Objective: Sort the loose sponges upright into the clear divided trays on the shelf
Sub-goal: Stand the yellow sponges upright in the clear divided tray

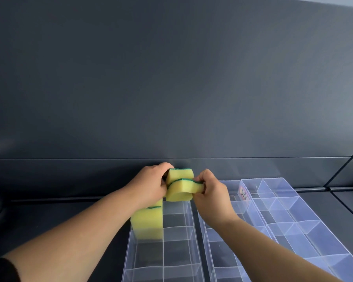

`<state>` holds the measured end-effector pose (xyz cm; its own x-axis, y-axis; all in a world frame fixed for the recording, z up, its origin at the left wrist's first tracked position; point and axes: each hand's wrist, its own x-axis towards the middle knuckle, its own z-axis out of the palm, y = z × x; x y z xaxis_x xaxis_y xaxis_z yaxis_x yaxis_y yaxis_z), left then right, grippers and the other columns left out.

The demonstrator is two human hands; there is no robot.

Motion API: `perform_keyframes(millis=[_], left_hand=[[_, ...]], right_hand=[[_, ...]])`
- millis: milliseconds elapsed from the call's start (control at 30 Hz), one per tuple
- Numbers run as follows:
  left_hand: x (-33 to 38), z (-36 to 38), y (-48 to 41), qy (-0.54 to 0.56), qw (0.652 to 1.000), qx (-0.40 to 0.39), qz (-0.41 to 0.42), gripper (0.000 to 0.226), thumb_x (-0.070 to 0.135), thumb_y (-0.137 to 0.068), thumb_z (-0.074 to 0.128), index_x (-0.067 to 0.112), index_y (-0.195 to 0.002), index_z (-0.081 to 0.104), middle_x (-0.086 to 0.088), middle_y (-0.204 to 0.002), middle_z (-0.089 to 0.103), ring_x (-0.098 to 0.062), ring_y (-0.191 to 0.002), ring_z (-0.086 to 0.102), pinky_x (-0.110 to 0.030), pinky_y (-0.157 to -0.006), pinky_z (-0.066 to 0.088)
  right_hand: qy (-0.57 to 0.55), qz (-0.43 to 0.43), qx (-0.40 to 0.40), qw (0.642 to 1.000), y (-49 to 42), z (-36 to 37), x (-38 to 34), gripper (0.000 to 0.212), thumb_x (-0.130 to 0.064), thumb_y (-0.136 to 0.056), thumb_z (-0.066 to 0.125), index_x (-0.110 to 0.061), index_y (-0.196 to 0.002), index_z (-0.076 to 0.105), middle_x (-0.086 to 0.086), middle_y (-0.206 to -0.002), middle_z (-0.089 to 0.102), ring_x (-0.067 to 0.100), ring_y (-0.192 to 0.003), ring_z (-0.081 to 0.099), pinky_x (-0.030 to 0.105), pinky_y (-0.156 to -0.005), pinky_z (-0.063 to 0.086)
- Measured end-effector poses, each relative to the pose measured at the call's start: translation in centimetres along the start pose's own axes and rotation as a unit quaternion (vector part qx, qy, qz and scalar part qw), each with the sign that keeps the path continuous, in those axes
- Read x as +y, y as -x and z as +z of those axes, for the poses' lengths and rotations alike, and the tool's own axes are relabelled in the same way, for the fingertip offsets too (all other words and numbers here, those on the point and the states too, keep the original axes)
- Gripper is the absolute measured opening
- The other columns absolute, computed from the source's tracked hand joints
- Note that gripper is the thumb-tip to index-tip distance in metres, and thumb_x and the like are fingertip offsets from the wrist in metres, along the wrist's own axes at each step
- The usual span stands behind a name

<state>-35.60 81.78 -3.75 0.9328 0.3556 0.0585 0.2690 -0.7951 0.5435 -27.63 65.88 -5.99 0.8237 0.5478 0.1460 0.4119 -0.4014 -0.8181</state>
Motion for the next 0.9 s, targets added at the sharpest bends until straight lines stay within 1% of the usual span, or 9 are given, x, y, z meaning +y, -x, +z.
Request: perform_keyframes(millis=[67, 200, 367, 433, 533, 667, 733, 800, 900], left_hand=[[-0.2, -0.1, 0.6, 0.040, 0.999, 0.014, 0.006, 0.045, 0.005, -0.086, 0.054, 0.027, -0.125, 0.052, 0.005, -0.112, 0.061, -0.011, -0.097, 0.061, -0.027, -0.086, 0.050], [-0.7, 0.2, 1.0, 0.067, 0.997, 0.030, 0.006, 0.046, 0.006, -0.088, 0.056, 0.025, -0.130, 0.051, 0.006, -0.118, 0.059, -0.006, -0.099, 0.060, -0.020, -0.088, 0.047], [-0.9, 0.8, 1.0, 0.046, 0.996, 0.068, 0.018, 0.042, 0.001, -0.086, 0.054, 0.019, -0.124, 0.058, 0.005, -0.121, 0.057, -0.008, -0.099, 0.059, -0.021, -0.091, 0.046], [-0.9, 1.0, 1.0, 0.015, 0.997, 0.074, 0.033, 0.037, 0.001, -0.086, 0.053, 0.016, -0.119, 0.063, 0.005, -0.119, 0.058, -0.010, -0.101, 0.058, -0.020, -0.093, 0.043], [-0.9, 1.1, 0.8, -0.025, 0.996, 0.074, 0.036, 0.035, 0.005, -0.088, 0.051, 0.014, -0.119, 0.064, 0.004, -0.123, 0.057, -0.014, -0.109, 0.055, -0.012, -0.091, 0.035], [-0.7, 1.3, 0.7, -0.077, 0.996, 0.046, 0.009, 0.035, 0.013, -0.090, 0.048, 0.018, -0.122, 0.061, 0.006, -0.130, 0.051, -0.017, -0.113, 0.053, -0.026, -0.097, 0.042], [-0.3, 1.0, 0.9, -0.092, 0.995, 0.033, -0.002, 0.037, 0.013, -0.091, 0.045, 0.017, -0.125, 0.059, 0.005, -0.134, 0.047, -0.018, -0.117, 0.051, -0.030, -0.100, 0.042], [0.2, 0.6, 1.5, -0.095, 0.995, 0.038, -0.008, 0.040, 0.010, -0.093, 0.043, 0.015, -0.129, 0.056, 0.004, -0.138, 0.045, -0.018, -0.122, 0.048, -0.024, -0.103, 0.036], [1.5, -0.1, 2.9, -0.087, 0.991, 0.102, -0.027, 0.042, 0.004, -0.092, 0.041, 0.013, -0.130, 0.055, 0.001, -0.139, 0.047, -0.019, -0.123, 0.049, -0.023, -0.102, 0.034]], right_hand=[[0.007, 0.010, 0.010, 1.000, -0.2, 0.4, -0.3, 0.032, 0.009, -0.073, 0.040, -0.022, -0.079, 0.047, -0.002, -0.061, 0.048, 0.014, -0.054, 0.037, 0.021, -0.048, 0.033], [0.005, 0.025, 0.023, 0.999, -0.1, 1.1, -0.7, 0.029, 0.010, -0.075, 0.040, -0.015, -0.085, 0.050, -0.002, -0.061, 0.046, 0.015, -0.056, 0.038, 0.016, -0.045, 0.032], [0.135, 0.005, -0.071, 0.988, -1.1, 1.4, -1.5, 0.034, 0.007, -0.074, 0.042, -0.016, -0.095, 0.055, 0.001, -0.074, 0.053, 0.021, -0.067, 0.046, 0.021, -0.047, 0.032], [0.130, 0.014, -0.079, 0.988, -1.3, 1.0, -2.1, 0.037, 0.001, -0.075, 0.050, -0.019, -0.106, 0.055, 0.004, -0.085, 0.061, 0.021, -0.070, 0.051, 0.023, -0.053, 0.039], [0.129, -0.013, -0.071, 0.989, -0.3, 0.5, -1.9, 0.038, -0.014, -0.078, 0.065, -0.022, -0.112, 0.053, -0.003, -0.090, 0.060, 0.016, -0.079, 0.055, 0.020, -0.065, 0.043], [0.156, 0.002, -0.056, 0.986, -0.1, 0.6, -1.3, 0.032, -0.016, -0.085, 0.059, -0.017, -0.117, 0.054, -0.001, -0.087, 0.060, 0.018, -0.081, 0.053, 0.025, -0.070, 0.042], [0.149, 0.014, -0.066, 0.987, -0.2, 0.5, -1.5, 0.039, -0.016, -0.086, 0.058, -0.018, -0.123, 0.049, 0.004, -0.096, 0.064, 0.021, -0.086, 0.056, 0.026, -0.073, 0.044], [0.134, 0.011, -0.069, 0.989, 0.3, -0.1, -1.8, 0.048, -0.017, -0.085, 0.062, -0.019, -0.130, 0.044, 0.004, -0.111, 0.064, 0.021, -0.100, 0.059, 0.026, -0.083, 0.047], [0.102, 0.010, -0.050, 0.993, 2.2, -2.8, -1.3, 0.052, -0.022, -0.085, 0.066, -0.020, -0.132, 0.045, -0.002, -0.126, 0.059, 0.016, -0.113, 0.056, 0.022, -0.090, 0.042]])
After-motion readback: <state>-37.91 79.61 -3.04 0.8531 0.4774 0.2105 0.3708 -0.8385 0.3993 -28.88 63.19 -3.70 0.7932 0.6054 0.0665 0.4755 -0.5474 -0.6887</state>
